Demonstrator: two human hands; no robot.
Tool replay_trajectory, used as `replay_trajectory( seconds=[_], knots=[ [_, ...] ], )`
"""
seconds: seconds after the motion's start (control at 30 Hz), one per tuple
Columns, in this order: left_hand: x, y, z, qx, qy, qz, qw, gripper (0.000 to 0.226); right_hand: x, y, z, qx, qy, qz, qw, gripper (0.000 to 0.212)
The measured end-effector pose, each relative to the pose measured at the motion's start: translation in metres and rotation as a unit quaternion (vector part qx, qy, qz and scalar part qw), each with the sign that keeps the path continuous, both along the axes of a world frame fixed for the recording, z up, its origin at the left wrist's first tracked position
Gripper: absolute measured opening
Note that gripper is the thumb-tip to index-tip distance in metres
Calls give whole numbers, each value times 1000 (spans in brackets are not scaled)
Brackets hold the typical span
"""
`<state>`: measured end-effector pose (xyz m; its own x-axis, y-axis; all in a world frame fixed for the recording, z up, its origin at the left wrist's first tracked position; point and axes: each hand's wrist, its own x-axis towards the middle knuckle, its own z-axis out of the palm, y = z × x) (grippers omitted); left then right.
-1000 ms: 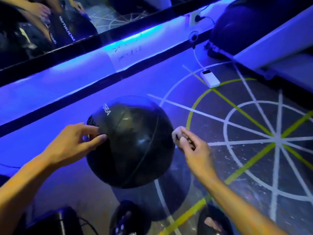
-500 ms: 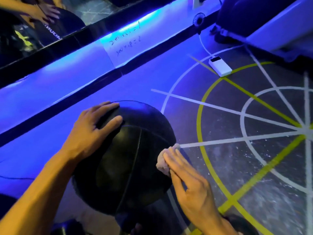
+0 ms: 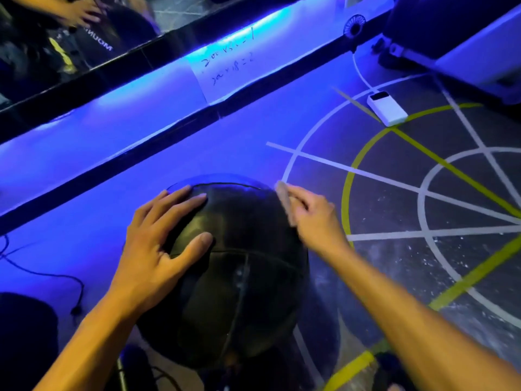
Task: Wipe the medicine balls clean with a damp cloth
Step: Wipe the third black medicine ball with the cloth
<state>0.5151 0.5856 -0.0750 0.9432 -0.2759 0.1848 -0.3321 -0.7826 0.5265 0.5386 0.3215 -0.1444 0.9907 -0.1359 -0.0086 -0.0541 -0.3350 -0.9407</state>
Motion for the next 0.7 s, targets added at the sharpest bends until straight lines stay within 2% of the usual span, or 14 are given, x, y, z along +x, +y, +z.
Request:
replay_trajectory(
  seconds=[0.03, 0.07, 0.17, 0.2, 0.23, 0.33, 0.37, 0.5, 0.53, 0.63, 0.67, 0.7],
  knots=[
    [-4, -3, 0, 8, -8, 0, 1000, 58, 11, -5, -2, 15, 60, -16, 998, 24],
    [-7, -6, -1, 13, -14, -3, 1000, 58, 13, -4, -2, 25, 61, -15, 998, 23],
    [-14, -10, -1, 16, -26, -3, 1000, 58, -6, 20, 24, 26, -68, 71, 995, 33],
    [-16, -11, -1, 18, -27, -5, 999, 58, -10, 17, 21, 19, -83, 84, 993, 34],
    [-17, -13, -1, 19, -27, -8, 999, 58, -7, 6, 13, 5, -72, 86, 994, 31],
    [-20, -18, 0, 29, -36, -12, 999, 57, 7, -17, -4, 41, 80, 20, 996, 25],
    [-21, -19, 1, 31, -38, -17, 999, 57, -1, -13, -2, 57, 71, 12, 996, 29],
    [-26, -18, 1, 34, -43, -29, 998, 57, -42, 11, 19, 43, -96, 81, 991, 42],
    [-28, -17, 0, 34, -40, -31, 998, 58, -41, 6, 13, 26, -93, 76, 992, 41],
    [-31, -20, 2, 37, -46, -35, 998, 59, -13, -19, -6, 38, 95, 8, 995, 29],
    [-31, -23, 2, 41, -48, -39, 997, 59, -9, -22, -7, 48, 119, 1, 992, 28],
    [-31, -26, 2, 46, -50, -43, 997, 59, -9, -19, -2, 53, 106, 7, 993, 29]
  ],
)
